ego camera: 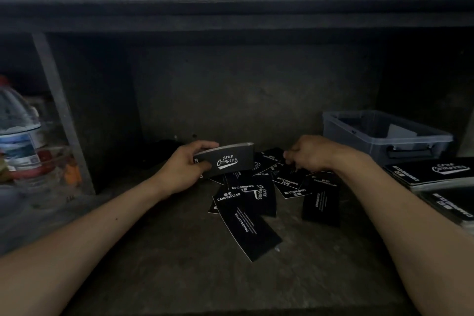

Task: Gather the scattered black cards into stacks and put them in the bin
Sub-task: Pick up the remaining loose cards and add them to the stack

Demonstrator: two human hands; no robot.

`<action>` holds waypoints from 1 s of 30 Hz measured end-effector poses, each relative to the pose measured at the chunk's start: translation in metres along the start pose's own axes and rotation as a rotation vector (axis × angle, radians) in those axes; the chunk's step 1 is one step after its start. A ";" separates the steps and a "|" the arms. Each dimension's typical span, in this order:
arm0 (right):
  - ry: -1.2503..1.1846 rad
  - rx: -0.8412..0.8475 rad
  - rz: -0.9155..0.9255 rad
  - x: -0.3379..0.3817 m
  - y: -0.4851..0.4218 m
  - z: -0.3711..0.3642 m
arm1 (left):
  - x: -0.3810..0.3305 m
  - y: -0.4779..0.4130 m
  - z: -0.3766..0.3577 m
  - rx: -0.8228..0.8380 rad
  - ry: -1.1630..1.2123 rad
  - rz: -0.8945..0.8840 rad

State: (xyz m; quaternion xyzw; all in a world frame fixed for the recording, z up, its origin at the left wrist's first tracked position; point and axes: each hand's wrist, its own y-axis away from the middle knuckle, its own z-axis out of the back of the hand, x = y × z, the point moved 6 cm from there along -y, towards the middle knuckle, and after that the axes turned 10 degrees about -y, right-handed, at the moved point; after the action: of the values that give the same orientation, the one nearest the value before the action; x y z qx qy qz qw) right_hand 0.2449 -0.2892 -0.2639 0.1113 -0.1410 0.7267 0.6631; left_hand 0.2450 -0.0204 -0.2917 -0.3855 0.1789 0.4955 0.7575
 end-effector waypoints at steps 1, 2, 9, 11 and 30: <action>0.009 0.020 0.008 0.000 0.002 -0.001 | 0.000 0.000 -0.001 0.002 -0.006 -0.003; 0.030 0.062 0.013 0.000 0.004 -0.004 | -0.001 -0.001 -0.001 0.001 -0.011 -0.006; 0.028 0.275 0.097 0.006 0.009 -0.013 | 0.002 -0.001 0.000 -0.002 -0.010 -0.011; -0.024 0.280 0.100 0.004 0.007 -0.013 | 0.003 -0.002 0.000 0.008 -0.009 -0.009; -0.105 0.326 0.208 0.008 0.014 -0.011 | 0.001 -0.001 0.000 0.066 0.038 0.011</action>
State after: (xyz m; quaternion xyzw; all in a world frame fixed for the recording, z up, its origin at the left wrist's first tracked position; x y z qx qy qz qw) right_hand 0.2307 -0.2792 -0.2727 0.2399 -0.0667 0.7976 0.5494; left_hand 0.2465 -0.0199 -0.2917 -0.3686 0.2117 0.4859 0.7636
